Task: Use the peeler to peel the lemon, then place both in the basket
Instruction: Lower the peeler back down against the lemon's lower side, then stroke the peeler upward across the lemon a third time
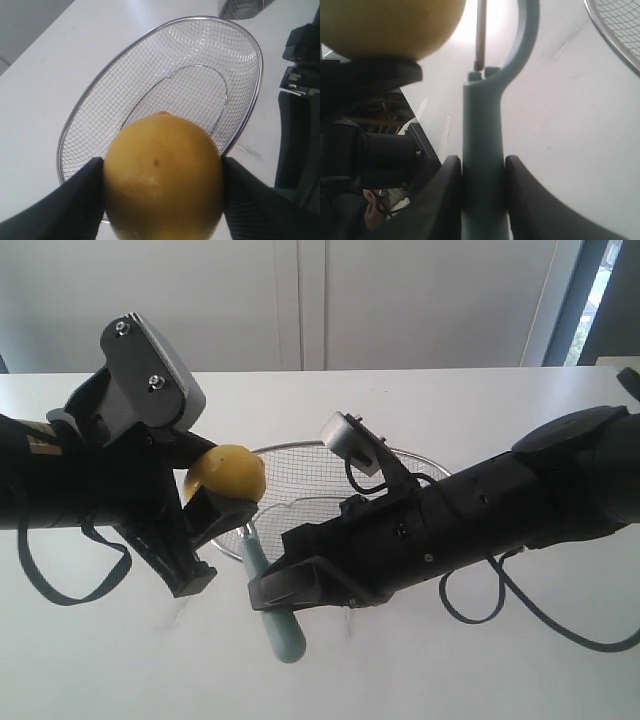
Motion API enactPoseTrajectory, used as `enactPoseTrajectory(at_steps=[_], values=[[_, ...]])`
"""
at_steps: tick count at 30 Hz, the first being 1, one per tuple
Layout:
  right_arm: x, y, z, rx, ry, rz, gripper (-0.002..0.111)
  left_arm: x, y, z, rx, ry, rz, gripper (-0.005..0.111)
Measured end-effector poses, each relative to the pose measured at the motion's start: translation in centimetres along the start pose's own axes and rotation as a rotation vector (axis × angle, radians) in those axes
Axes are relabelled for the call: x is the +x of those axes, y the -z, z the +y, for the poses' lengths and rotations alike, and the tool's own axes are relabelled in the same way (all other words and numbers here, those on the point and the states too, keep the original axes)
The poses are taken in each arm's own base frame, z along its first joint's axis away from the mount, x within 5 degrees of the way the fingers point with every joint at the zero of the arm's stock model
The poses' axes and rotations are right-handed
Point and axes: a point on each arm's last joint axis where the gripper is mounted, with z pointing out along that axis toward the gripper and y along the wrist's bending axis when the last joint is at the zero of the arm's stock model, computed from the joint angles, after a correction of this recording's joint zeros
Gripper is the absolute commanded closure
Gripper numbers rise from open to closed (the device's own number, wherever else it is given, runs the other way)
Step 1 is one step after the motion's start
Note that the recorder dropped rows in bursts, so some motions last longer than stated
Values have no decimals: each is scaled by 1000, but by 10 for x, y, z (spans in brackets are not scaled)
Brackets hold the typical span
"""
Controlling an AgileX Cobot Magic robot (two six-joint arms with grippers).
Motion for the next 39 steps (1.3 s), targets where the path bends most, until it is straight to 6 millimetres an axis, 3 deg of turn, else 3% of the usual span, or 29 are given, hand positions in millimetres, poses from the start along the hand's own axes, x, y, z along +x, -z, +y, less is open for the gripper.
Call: enactPoseTrajectory(at_steps=[24, 39], values=[[-4, 8, 8, 27, 35, -51, 108, 0, 0, 0, -3, 0, -3, 107], [-10, 20, -2, 53, 3, -94, 108, 0, 0, 0, -1, 0, -1, 107]])
